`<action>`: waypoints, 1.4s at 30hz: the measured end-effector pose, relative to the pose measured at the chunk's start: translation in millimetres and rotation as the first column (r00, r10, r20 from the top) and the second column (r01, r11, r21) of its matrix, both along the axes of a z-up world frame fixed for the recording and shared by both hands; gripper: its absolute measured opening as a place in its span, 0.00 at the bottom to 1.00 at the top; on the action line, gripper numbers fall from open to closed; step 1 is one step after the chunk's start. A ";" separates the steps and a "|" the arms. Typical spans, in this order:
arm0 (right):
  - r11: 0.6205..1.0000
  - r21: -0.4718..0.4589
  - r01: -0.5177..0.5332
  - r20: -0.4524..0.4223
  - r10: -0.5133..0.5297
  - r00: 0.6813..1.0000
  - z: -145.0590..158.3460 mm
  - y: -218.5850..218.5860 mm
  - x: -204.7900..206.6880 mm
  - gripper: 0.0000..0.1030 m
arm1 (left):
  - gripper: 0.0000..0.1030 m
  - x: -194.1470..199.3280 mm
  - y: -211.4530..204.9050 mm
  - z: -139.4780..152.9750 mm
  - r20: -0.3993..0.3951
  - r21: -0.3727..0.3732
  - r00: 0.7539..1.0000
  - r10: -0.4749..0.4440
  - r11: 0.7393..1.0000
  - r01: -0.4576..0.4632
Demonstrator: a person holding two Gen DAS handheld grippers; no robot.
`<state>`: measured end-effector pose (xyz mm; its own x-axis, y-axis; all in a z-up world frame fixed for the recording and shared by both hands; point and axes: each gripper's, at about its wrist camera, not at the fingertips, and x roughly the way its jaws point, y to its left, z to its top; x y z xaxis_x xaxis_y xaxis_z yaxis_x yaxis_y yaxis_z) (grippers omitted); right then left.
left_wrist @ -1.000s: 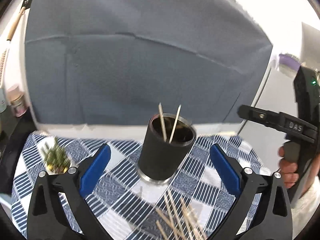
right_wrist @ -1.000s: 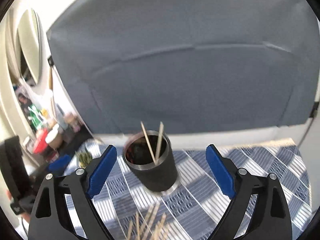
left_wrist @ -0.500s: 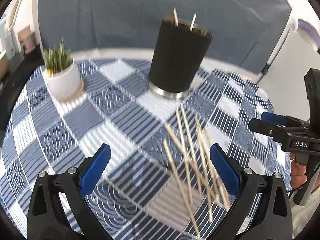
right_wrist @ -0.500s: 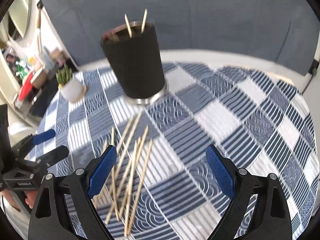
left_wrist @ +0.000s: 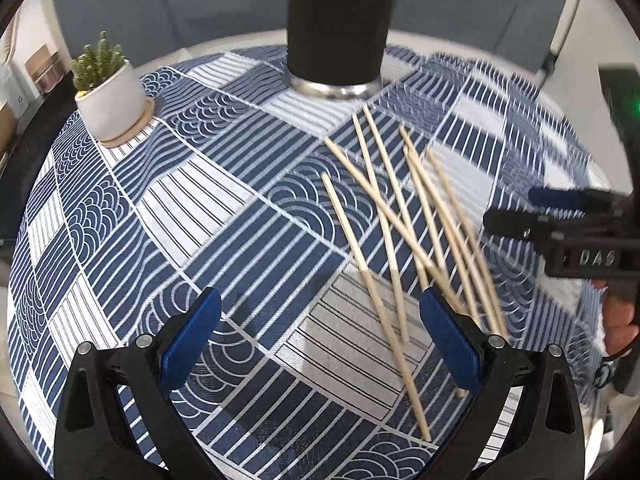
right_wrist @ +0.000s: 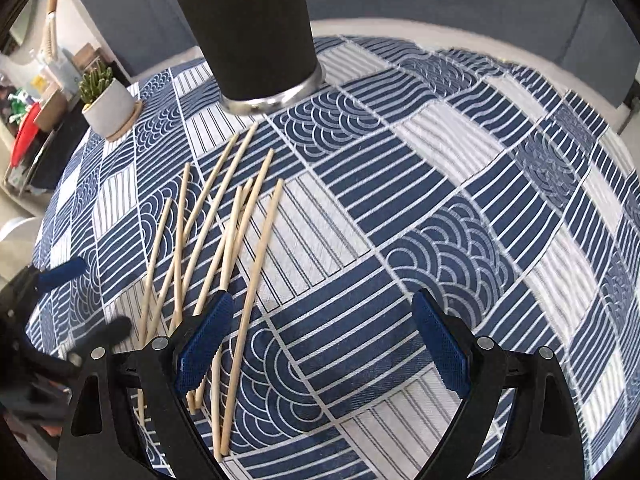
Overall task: Organize utensils
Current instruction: 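Move both grippers back down to the remaining sticks, then grasp a stick with the right gripper while the left gripper grasps another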
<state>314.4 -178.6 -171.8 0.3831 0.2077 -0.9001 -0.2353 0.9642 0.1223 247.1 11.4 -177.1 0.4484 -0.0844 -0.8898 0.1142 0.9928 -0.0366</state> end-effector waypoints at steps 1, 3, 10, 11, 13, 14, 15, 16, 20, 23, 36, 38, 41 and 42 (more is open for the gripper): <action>1.000 -0.009 0.002 -0.005 -0.002 1.000 -2.4 1.3 1.0 0.84 | 0.94 0.4 0.7 -2.1 -0.010 0.001 1.000 0.009 1.000 -0.009; 1.000 -0.023 -0.001 -0.011 0.000 1.000 -4.9 4.7 2.9 0.84 | 0.94 1.0 5.1 -4.5 -0.020 -0.013 0.999 0.038 0.999 -0.039; 0.996 -0.091 -0.011 -0.004 0.010 1.000 -11.8 15.9 8.3 0.85 | 0.94 18.8 18.2 -10.3 -0.059 -0.031 0.992 0.115 0.993 -0.117; 0.995 -0.097 -0.012 -0.003 0.012 1.000 -12.6 17.5 8.9 0.85 | 0.94 20.9 15.8 -11.2 -0.059 -0.019 0.992 0.111 0.993 -0.113; 0.993 -0.118 -0.008 0.003 0.009 1.000 -13.4 20.0 8.4 0.85 | 0.94 25.1 12.3 -14.2 -0.063 0.032 0.991 0.122 0.992 -0.120; 0.993 -0.116 -0.005 0.001 0.006 1.000 -13.2 19.2 8.4 0.85 | 0.96 26.4 11.6 -15.5 -0.063 0.053 0.989 0.132 0.990 -0.128; 0.993 -0.120 -0.009 0.002 0.009 1.000 -13.5 19.3 8.2 0.84 | 0.96 26.7 12.6 -15.6 -0.065 0.048 0.987 0.144 0.989 -0.141; 0.992 -0.122 -0.009 -0.001 0.009 1.000 -13.1 18.7 8.1 0.82 | 0.96 27.6 13.9 -16.0 -0.066 0.050 0.986 0.155 0.987 -0.151; 0.993 -0.121 -0.015 -0.001 0.015 1.000 -6.8 15.7 4.2 0.52 | 0.96 28.7 22.7 -17.0 -0.060 0.055 0.972 0.225 0.973 -0.222; 0.989 -0.137 -0.053 -0.005 0.053 0.999 -0.9 12.9 -1.6 0.14 | 0.93 29.3 25.8 -17.4 -0.061 0.057 0.966 0.252 0.967 -0.249; 0.992 -0.121 0.029 -0.041 -0.034 0.999 8.3 -26.5 10.4 0.04 | 0.10 20.6 61.9 -7.0 -0.127 0.023 0.950 0.285 0.959 -0.284; 0.992 -0.116 0.039 -0.047 -0.045 0.998 8.0 -28.0 11.3 0.04 | 0.05 21.1 65.7 -7.0 -0.141 0.012 0.950 0.279 0.960 -0.280; 0.994 -0.090 0.054 -0.056 -0.059 0.997 7.9 -31.0 11.9 0.04 | 0.05 21.9 68.7 -6.7 -0.152 0.005 0.956 0.252 0.967 -0.254; 0.993 -0.094 0.066 -0.056 -0.071 0.996 7.9 -32.8 12.0 0.04 | 0.05 21.9 68.8 -6.5 -0.155 0.008 0.958 0.240 0.970 -0.242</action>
<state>326.4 -211.4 -163.9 0.3394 0.0980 -0.9355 -0.1631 0.9856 0.0440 268.9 80.2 -183.6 0.3150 -0.0005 -0.9491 -0.1359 0.9897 -0.0456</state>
